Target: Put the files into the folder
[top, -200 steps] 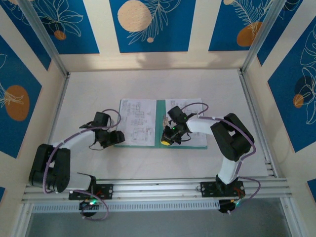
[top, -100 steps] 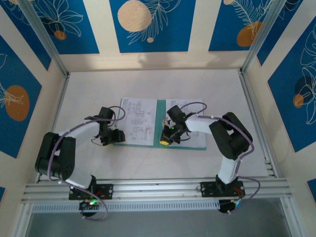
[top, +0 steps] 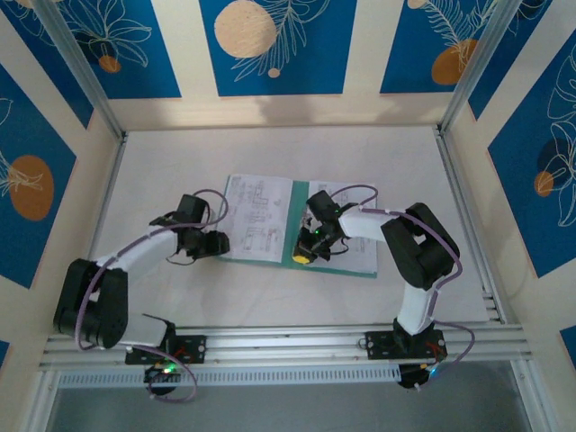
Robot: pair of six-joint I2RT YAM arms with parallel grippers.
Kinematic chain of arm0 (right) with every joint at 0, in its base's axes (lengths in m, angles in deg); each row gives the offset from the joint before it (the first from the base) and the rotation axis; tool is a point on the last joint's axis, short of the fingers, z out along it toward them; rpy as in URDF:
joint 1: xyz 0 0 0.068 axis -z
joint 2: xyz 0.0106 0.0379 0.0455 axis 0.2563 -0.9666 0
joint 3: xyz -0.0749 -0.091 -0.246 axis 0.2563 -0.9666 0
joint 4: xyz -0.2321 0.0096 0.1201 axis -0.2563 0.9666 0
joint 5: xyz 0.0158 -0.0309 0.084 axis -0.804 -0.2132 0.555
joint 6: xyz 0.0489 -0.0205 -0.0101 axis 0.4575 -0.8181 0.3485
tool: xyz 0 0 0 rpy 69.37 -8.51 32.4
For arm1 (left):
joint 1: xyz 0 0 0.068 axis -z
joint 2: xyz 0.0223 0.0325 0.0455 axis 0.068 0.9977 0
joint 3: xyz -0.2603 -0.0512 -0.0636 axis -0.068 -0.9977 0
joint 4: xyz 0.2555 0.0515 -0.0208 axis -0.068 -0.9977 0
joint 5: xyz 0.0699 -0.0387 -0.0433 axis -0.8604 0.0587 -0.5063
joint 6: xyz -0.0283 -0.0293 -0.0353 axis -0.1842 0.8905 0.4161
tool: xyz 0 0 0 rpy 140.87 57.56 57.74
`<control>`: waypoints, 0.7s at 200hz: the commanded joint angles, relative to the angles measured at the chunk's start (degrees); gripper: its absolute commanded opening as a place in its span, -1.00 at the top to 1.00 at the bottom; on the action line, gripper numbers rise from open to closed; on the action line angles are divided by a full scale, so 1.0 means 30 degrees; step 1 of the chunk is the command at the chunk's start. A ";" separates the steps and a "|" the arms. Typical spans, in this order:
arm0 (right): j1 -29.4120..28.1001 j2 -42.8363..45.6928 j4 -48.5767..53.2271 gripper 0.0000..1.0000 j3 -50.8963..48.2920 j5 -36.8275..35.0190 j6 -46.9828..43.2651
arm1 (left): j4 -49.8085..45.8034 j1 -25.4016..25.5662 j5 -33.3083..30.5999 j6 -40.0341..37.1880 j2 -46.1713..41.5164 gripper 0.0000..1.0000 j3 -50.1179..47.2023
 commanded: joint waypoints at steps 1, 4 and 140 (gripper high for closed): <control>-0.0127 -0.1718 0.1618 1.00 -0.0804 -0.2012 -0.0344 | 0.2017 0.0664 0.3242 0.0868 -0.0986 0.06 -0.0408; -0.0125 -0.1731 0.1622 1.00 -0.0801 -0.2004 -0.0341 | 0.2060 0.0657 0.3212 0.0928 -0.1074 0.06 -0.0447; -0.0076 -0.2156 0.1926 1.00 -0.0288 -0.1965 -0.0688 | 0.3449 0.0657 0.3357 0.2186 -0.1848 0.64 -0.1023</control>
